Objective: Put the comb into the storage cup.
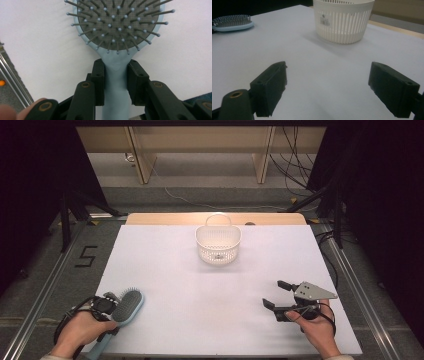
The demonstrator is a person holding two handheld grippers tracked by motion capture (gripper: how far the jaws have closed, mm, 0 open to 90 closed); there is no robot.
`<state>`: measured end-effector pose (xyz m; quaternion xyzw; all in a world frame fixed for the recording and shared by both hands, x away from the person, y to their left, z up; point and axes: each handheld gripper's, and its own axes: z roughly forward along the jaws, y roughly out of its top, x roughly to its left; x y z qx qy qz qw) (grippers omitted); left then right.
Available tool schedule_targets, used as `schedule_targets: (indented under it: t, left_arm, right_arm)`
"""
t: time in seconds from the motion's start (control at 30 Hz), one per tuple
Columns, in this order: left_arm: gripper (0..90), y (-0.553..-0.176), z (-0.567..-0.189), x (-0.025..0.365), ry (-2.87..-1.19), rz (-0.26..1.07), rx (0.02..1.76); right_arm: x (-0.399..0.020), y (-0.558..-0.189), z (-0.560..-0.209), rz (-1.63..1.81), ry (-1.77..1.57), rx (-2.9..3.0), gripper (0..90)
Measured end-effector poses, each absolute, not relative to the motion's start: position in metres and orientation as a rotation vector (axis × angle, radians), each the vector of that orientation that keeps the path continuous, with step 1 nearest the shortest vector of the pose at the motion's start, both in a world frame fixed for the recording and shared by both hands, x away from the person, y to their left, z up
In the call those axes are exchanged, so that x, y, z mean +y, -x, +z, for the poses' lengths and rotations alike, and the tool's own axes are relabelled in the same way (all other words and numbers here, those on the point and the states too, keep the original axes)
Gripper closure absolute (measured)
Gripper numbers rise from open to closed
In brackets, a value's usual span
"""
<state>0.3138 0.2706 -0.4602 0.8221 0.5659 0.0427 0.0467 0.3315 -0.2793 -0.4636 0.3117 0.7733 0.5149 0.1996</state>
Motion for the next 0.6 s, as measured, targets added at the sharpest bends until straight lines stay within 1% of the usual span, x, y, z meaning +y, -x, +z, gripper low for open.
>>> schedule_targets:
  t: [0.27, 0.6]
  left_arm:
    - [69.7, -0.312, -0.454, 0.271, -2.506, 0.219, 1.675]
    - [69.7, -0.312, -0.450, 0.271, -2.459, 0.236, 1.644]
  right_arm:
    - [-0.279, -0.331, -0.464, 1.441, -0.873, 2.163, 15.8]
    - [-0.279, -0.332, -0.464, 1.448, -0.879, 2.159, 15.9]
